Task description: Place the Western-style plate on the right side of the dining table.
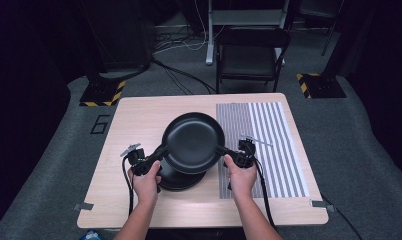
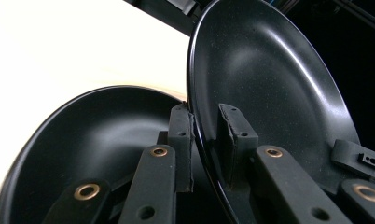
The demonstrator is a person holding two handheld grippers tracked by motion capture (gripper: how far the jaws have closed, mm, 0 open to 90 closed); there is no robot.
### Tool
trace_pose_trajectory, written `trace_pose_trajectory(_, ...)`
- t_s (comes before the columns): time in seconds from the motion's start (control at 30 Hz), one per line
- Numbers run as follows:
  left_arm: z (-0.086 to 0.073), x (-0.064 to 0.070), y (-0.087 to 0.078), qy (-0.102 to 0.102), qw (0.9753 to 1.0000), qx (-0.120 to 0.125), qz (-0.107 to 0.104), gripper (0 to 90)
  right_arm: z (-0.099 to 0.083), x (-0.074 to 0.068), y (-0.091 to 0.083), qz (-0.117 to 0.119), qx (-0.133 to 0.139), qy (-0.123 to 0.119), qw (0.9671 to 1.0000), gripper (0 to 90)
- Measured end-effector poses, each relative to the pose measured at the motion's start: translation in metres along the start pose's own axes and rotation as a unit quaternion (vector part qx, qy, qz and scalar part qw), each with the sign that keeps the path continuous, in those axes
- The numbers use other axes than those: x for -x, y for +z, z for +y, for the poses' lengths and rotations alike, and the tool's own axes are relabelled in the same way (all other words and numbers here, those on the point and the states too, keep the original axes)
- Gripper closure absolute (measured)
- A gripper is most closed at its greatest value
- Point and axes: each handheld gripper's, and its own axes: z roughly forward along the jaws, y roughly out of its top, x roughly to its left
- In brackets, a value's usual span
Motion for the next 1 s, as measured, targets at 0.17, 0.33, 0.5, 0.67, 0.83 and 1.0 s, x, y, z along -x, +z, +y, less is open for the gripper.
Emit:
trace_pose_trajectory(0.17, 0.0, 0.006, 0.007, 0.002, 0.9999, -0.006, -0.008, 76.1, 0.003, 0.004, -0.008, -0.005, 0.008, 0.003, 0.9999, 78.1)
trace_pose_trajectory(0.33, 0.0, 0.011, 0.013, 0.006, 0.9999, -0.01, -0.013, 76.1, 0.004, 0.007, -0.013, -0.007, 0.013, 0.009, 0.9998, 78.2)
trace_pose_trajectory(0.5, 0.001, 0.02, 0.02, 0.009, 0.9996, -0.016, -0.021, 76.1, 0.008, 0.011, -0.023, -0.013, 0.022, 0.01, 0.9996, 78.2)
trace_pose_trajectory(0.67, 0.001, 0.025, 0.025, 0.018, 0.9993, -0.021, -0.026, 76.1, 0.01, 0.015, -0.029, -0.016, 0.026, 0.013, 0.9995, 78.2)
trace_pose_trajectory(0.83, 0.002, 0.03, 0.031, 0.022, 0.9988, -0.028, -0.032, 76.1, 0.011, 0.02, -0.035, -0.019, 0.031, 0.017, 0.9992, 78.2)
trace_pose_trajectory(1.0, 0.0, 0.035, 0.037, 0.02, 0.9987, -0.031, -0.036, 76.1, 0.014, 0.023, -0.041, -0.025, 0.034, 0.018, 0.9989, 78.2)
